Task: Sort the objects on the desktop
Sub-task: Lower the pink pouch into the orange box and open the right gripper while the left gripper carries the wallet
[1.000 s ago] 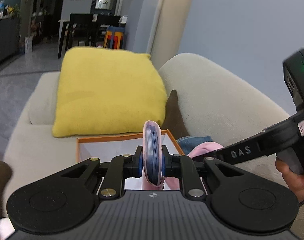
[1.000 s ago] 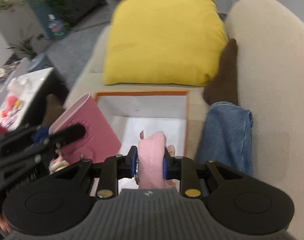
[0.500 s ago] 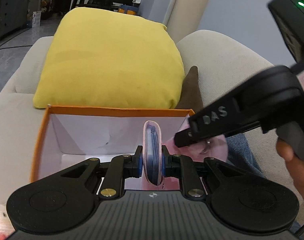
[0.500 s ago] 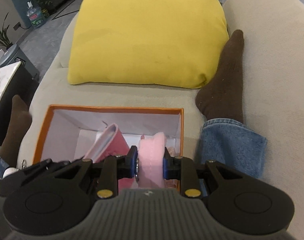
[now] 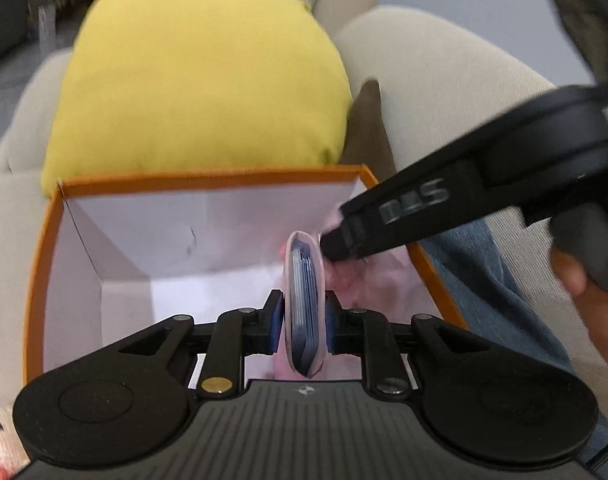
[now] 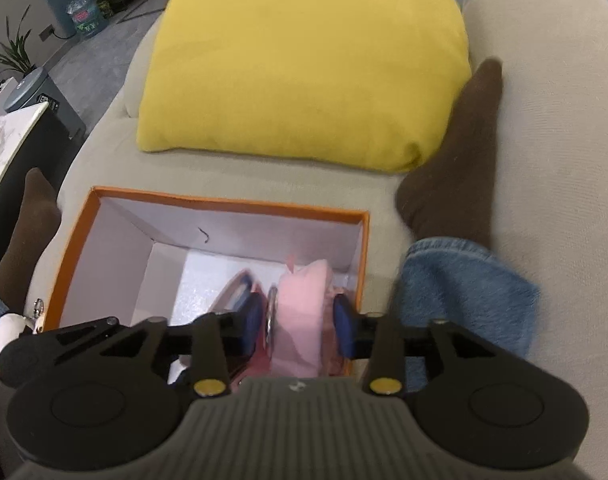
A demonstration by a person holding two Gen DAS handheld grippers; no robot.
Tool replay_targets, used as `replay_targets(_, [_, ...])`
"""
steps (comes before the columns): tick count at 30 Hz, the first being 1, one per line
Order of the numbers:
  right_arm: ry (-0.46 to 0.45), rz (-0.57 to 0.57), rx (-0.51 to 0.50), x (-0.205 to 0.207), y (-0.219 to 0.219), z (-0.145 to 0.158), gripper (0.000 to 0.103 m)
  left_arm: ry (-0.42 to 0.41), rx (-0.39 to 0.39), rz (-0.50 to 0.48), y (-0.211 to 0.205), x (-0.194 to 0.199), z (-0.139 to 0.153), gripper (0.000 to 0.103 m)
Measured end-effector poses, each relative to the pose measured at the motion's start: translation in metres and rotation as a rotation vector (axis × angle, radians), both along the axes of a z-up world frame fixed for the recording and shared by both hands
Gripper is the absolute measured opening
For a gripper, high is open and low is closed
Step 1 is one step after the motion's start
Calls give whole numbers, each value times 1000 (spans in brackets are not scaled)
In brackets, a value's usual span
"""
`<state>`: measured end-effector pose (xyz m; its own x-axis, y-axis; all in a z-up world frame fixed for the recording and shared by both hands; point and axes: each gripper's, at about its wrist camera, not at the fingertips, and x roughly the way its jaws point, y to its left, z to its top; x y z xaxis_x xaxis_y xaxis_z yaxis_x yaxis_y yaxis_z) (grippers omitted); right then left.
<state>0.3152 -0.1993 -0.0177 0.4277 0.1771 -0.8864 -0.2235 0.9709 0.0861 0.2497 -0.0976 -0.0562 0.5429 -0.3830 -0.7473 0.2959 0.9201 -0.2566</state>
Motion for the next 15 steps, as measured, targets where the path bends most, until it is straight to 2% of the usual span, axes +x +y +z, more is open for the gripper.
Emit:
replay_targets(3, [-26,14,5,-10,-4,9,42,51,28,-16,5,2,5,23])
replay_targets(6, [-53,16,3,-21,-10,18,42,173,88,-44,4,12,4,23])
replay_targets(7, [-65,17,-1,-23,-13,20,42,176,83,-49,6,12,5,23])
replay_targets(9, [-82,21,-6,-28,-18,23,42,147,103,-39,8,12,7,21])
replay_targets(15, [-86,51,-32,-41,-26,21,41,35,80,37,20,10,15,20])
